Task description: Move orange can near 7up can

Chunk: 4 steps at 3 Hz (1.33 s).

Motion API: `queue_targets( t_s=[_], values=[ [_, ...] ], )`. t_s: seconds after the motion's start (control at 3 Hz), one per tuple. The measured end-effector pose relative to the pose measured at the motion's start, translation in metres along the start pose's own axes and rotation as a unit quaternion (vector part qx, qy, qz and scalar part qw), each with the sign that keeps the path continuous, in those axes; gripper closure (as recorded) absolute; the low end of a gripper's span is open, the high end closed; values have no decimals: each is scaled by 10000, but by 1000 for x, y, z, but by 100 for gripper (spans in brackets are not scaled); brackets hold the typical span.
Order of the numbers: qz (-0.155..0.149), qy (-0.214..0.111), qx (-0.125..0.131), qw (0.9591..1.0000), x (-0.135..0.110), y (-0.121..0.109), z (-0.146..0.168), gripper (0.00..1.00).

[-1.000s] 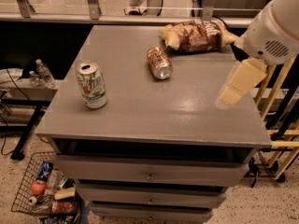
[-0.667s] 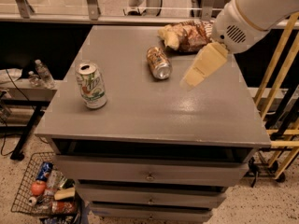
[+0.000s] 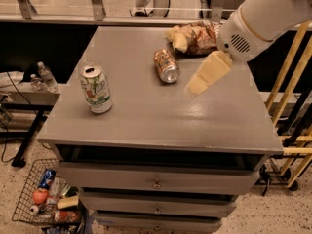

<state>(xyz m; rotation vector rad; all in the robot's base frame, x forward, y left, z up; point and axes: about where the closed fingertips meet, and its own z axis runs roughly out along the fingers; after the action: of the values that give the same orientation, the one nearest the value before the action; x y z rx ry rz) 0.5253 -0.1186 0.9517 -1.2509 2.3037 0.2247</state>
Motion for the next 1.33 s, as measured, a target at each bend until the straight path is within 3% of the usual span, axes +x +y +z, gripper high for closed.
queue_targets(
  t_s=[0.33, 0.67, 1.0, 1.33],
  values=[
    [230, 174, 155, 9995, -10, -6, 44, 0],
    [670, 427, 367, 9962, -28, -19, 82, 0],
    [1288, 596, 540, 9884, -44, -31, 109, 0],
    [2027, 579, 664, 9753, -52, -50, 125, 0]
  ],
)
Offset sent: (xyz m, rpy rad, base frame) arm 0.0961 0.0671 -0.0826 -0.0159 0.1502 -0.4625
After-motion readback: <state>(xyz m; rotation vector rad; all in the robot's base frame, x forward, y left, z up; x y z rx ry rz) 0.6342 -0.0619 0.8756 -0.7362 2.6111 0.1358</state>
